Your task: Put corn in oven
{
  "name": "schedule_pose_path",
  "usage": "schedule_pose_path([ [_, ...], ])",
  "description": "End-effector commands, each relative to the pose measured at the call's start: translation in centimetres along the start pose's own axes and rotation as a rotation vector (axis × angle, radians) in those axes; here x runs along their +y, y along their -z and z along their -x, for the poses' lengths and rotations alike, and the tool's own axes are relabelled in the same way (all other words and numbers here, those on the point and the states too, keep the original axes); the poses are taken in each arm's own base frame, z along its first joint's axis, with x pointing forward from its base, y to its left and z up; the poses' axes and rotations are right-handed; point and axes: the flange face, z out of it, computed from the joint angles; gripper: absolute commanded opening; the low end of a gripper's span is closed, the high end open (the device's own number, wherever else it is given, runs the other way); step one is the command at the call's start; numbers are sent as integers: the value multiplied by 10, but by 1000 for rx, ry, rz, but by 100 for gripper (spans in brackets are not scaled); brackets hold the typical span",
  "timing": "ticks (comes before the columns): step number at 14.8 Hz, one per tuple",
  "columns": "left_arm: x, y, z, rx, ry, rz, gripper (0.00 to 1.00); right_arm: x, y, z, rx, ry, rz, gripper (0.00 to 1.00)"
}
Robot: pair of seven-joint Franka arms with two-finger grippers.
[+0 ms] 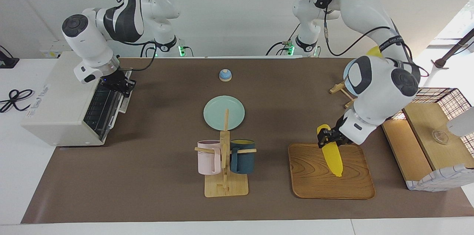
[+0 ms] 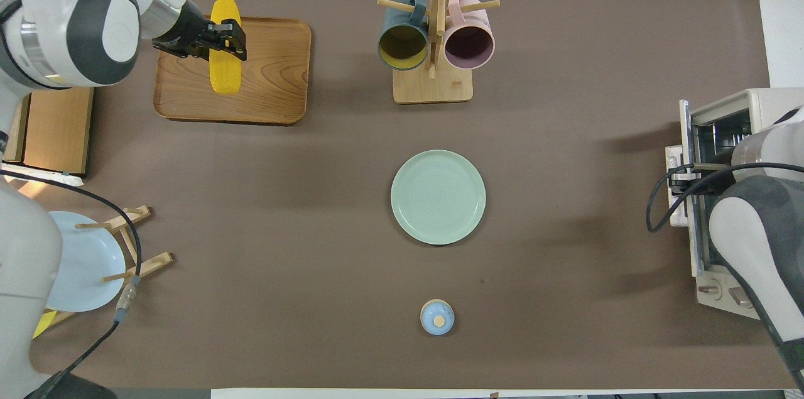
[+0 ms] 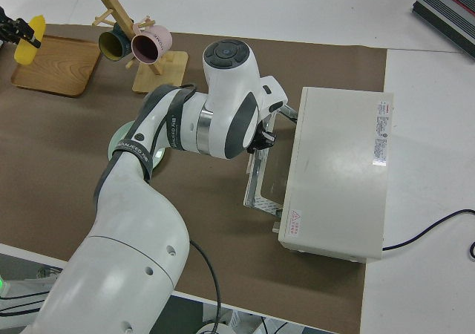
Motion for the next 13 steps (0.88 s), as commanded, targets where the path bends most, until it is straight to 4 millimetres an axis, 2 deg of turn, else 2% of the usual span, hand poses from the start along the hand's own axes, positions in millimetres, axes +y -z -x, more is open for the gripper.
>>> schedule_pose_path([
  [1,36,10,43,-40,80,-1,0,-5,-37,-6,4,-33,-8,0],
  [3,70,2,73,-69,87,-8,0,-7,-57,-9,3,-34,-9,0],
  [5,101,-18,103,-101,81,-24,0,-6,-74,-9,9,-35,-10,0],
  [8,138,-49,146,-75,77,-19,0,-10,-82,-4,30,-50,-11,0],
  [10,157,-78,180,-19,61,5,0,-29,-88,0,46,-41,-10,0],
  [13,197,-109,216,6,16,22,0,-29,-98,1,52,-67,-11,0],
])
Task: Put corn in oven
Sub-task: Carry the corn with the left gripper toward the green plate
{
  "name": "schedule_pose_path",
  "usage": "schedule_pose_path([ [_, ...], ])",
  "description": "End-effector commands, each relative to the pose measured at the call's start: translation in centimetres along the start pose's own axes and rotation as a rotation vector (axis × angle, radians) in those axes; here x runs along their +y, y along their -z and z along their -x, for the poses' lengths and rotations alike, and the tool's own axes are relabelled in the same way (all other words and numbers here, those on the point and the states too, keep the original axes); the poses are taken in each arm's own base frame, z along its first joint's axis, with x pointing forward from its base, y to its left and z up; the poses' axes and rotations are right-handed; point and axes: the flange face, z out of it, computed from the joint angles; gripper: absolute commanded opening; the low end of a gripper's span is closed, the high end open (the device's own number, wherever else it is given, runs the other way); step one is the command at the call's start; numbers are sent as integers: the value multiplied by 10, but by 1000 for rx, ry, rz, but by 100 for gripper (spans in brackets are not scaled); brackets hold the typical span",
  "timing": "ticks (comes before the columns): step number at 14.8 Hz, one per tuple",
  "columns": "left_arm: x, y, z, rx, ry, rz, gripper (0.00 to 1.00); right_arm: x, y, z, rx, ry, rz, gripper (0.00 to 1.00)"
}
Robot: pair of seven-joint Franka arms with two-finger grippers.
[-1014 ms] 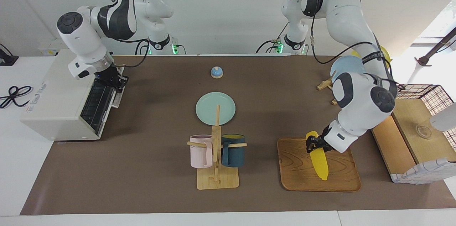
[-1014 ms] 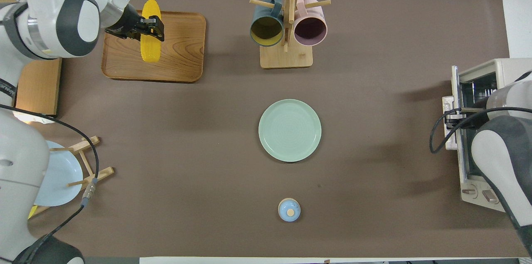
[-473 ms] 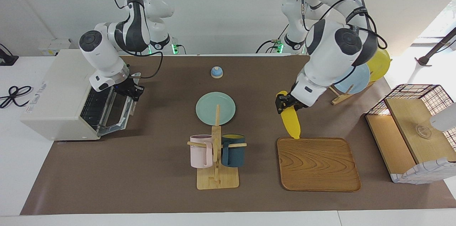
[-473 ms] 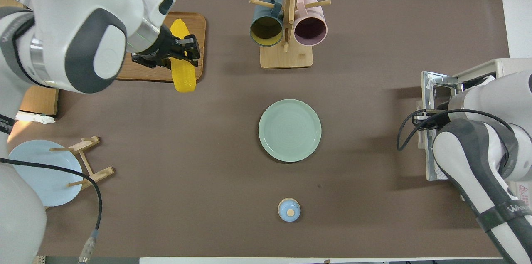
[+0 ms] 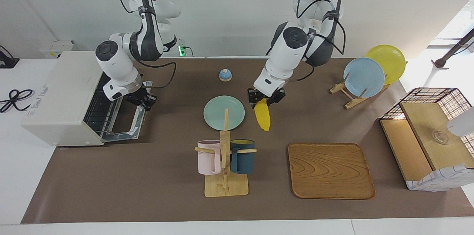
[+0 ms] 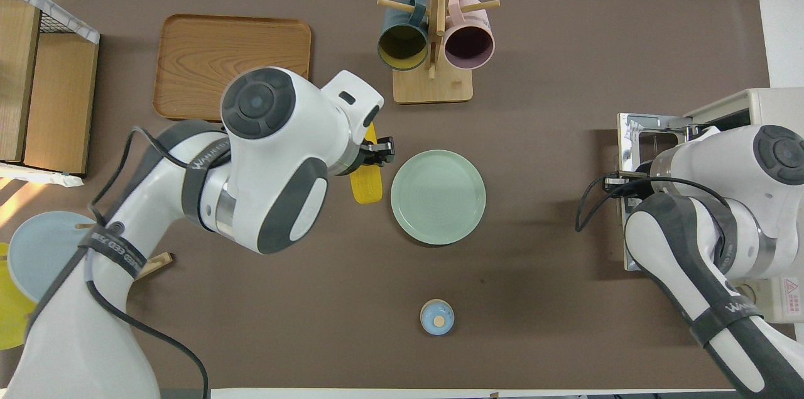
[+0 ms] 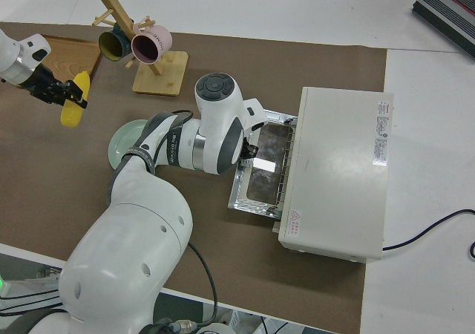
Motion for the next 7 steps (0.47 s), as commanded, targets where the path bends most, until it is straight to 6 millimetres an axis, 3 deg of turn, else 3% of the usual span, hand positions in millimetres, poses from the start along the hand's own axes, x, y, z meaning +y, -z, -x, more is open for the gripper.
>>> schedule_pose_path([
  [1,17,-16,34,26,-14,28,0,11,-6,0,18,-23,18,0],
  [7,66,-83,59,54,-92,46,0,-3,-16,13,2,-11,2,0],
])
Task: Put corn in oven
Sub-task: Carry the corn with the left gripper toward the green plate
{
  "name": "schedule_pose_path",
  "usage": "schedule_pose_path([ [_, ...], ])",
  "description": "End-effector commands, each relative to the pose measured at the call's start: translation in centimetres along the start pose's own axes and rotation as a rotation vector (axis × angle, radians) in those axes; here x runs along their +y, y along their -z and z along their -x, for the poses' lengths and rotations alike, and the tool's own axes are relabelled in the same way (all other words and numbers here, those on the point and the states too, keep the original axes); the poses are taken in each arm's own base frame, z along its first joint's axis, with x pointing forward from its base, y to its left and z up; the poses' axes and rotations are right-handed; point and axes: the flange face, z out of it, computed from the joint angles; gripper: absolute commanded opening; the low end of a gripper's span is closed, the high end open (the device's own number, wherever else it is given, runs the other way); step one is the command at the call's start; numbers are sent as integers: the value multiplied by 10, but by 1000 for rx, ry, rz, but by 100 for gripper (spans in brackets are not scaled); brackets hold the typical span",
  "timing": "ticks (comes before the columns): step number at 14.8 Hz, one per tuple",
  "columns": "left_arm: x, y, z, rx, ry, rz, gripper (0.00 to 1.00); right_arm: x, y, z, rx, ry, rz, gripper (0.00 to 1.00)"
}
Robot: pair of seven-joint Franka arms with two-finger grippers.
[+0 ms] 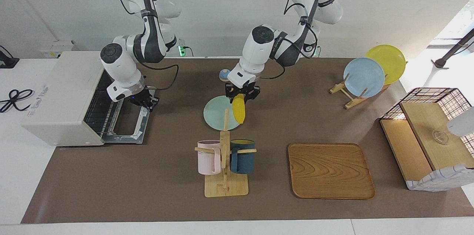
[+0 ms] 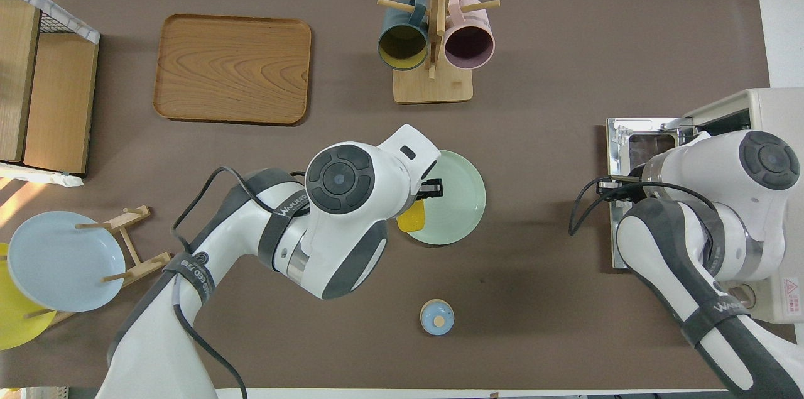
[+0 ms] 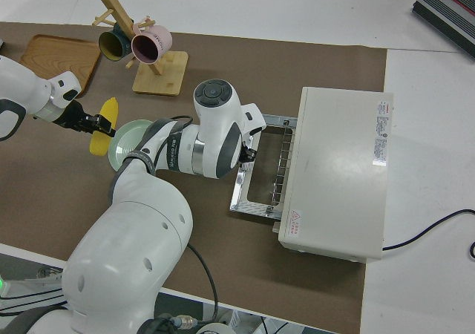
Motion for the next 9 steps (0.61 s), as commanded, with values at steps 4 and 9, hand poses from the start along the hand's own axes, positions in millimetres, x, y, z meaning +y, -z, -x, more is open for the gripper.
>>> schedule_pose_path([
  [4,24,-49,17,16,-31,14,0,-5,1,6,4,-29,-18,0],
  [9,26,-59,21,18,-45,11,0,-44,29,-1,-49,-58,-29,0],
])
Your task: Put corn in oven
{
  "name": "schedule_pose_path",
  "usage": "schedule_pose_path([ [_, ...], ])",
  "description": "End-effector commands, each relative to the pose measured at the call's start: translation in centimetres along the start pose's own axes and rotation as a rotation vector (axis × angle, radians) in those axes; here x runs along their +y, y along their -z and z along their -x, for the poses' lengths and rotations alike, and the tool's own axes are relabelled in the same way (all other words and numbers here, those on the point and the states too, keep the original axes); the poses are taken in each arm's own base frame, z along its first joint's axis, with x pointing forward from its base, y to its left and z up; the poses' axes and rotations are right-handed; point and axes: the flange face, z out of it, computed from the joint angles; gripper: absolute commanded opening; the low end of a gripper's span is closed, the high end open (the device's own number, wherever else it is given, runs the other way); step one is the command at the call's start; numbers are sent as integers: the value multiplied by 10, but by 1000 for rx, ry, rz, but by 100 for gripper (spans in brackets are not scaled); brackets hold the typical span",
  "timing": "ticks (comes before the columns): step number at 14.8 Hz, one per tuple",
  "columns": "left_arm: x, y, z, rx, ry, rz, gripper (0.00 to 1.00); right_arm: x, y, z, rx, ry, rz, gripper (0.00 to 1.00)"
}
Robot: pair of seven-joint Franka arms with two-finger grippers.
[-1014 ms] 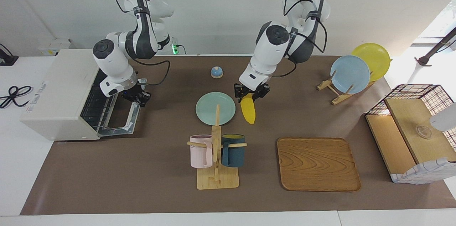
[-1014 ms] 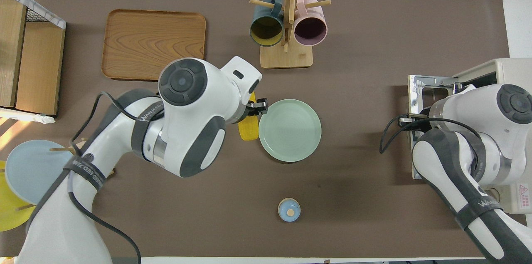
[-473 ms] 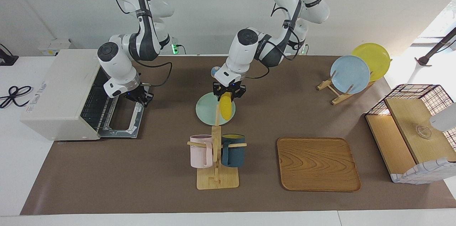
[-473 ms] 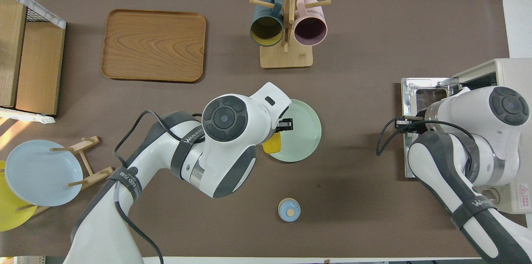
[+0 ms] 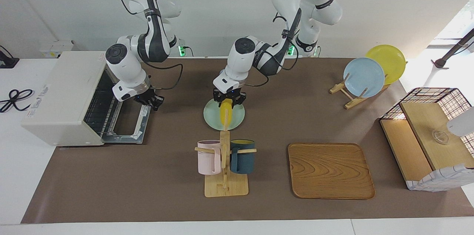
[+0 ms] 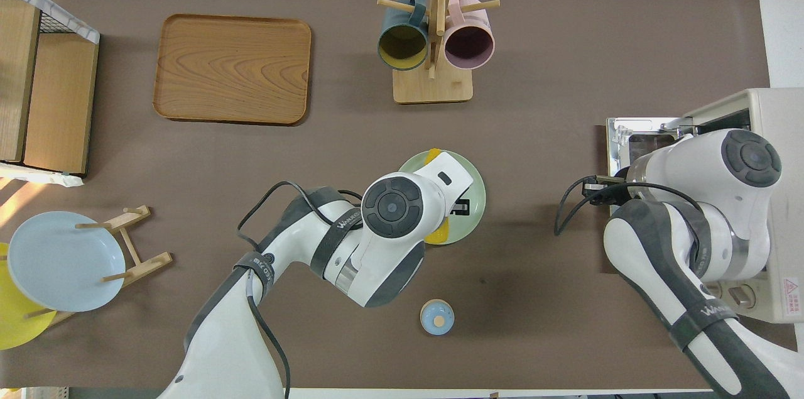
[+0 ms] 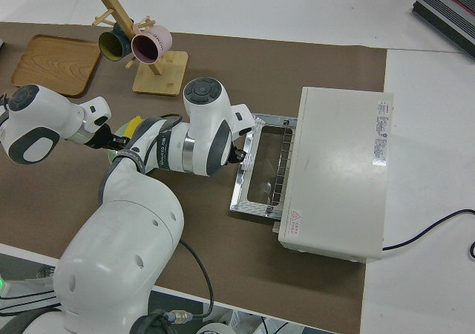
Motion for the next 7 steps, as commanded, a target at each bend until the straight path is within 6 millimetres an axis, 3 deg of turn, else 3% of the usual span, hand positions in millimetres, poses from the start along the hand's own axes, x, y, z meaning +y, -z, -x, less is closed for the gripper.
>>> schedule_pose_path([
  [1,-2,-1,-1,12,7,5,0,-17,27,-6,-22,-23,-14,0],
  [2,-4,-1,-2,12,3,2,25,-20,33,-7,-25,-25,-14,0],
  [3,-6,0,-4,11,6,-1,99,-26,38,-7,-28,-17,-14,0],
  [4,-8,1,-5,9,1,-9,100,-29,42,-7,-28,-12,-12,0],
  [6,-23,20,-17,-2,9,-23,100,-29,46,-9,-21,-10,-15,30],
  [7,-36,43,-25,-9,3,-25,100,-31,50,-9,-16,-5,-15,43],
])
